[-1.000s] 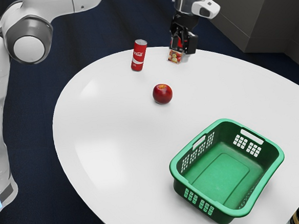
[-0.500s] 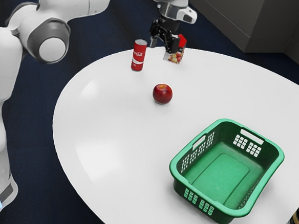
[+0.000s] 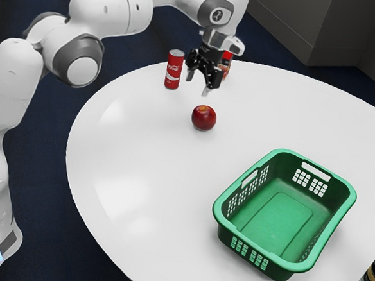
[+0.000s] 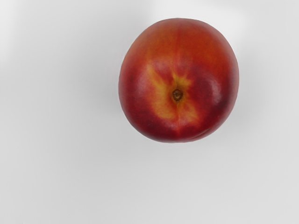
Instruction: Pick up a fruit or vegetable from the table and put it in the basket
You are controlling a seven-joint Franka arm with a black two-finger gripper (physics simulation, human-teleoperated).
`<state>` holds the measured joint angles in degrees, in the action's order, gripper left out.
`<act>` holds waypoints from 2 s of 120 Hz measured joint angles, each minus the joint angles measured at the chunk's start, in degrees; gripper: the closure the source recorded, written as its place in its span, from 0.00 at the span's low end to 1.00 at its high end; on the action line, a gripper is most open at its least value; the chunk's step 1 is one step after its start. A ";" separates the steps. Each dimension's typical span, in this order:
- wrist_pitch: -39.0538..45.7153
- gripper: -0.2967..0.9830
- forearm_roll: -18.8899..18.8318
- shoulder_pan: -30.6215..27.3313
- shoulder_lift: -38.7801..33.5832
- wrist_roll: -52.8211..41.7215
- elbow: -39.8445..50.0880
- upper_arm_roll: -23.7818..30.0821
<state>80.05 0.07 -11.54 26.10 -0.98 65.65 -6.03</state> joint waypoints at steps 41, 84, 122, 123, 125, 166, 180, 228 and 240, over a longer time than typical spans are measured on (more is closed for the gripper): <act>0.42 0.23 0.72 0.61 4.70 -0.02 -1.78 0.06; 0.74 0.23 1.86 0.51 7.99 -0.04 -3.26 0.12; 3.07 0.23 2.63 0.44 10.09 -0.06 -3.23 0.23; 3.10 0.23 2.64 0.41 10.15 -0.06 -3.23 0.23; 3.19 0.23 2.65 0.35 10.25 -0.06 -3.23 0.23; 6.70 0.23 2.74 0.03 11.61 -0.09 -3.27 0.15; 8.15 0.23 2.74 0.03 12.78 -0.11 -3.31 0.16; 9.93 0.48 3.38 0.37 14.92 -0.26 -4.53 0.56; 10.06 0.45 3.45 0.33 14.32 -0.36 -4.53 0.74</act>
<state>90.11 3.52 -11.21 40.42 -1.33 61.13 -5.29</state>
